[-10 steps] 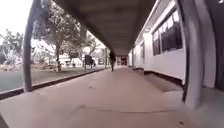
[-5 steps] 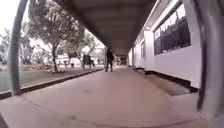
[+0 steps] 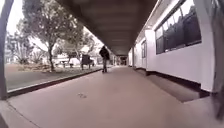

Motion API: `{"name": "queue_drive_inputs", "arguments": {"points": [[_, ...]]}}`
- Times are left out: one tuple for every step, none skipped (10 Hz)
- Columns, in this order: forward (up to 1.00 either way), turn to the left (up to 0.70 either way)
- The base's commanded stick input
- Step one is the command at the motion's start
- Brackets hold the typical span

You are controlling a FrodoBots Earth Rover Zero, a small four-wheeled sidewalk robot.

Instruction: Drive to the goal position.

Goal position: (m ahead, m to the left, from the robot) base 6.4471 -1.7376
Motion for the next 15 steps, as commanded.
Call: {"name": "queue_drive_inputs", "arguments": {"points": [[0.7,0.0],[0.7,0.0],[0.7,0.0],[0.7,0.0],[0.7,0.0],[0.7,-0.07],[0.7,-0.24],[0.7,-0.28],[0.7,-0.11],[0.7,0.0],[0.7,0.0],[0.7,0.0],[0.7,0.0],[0.7,0.0],[0.7,0.0]]}}
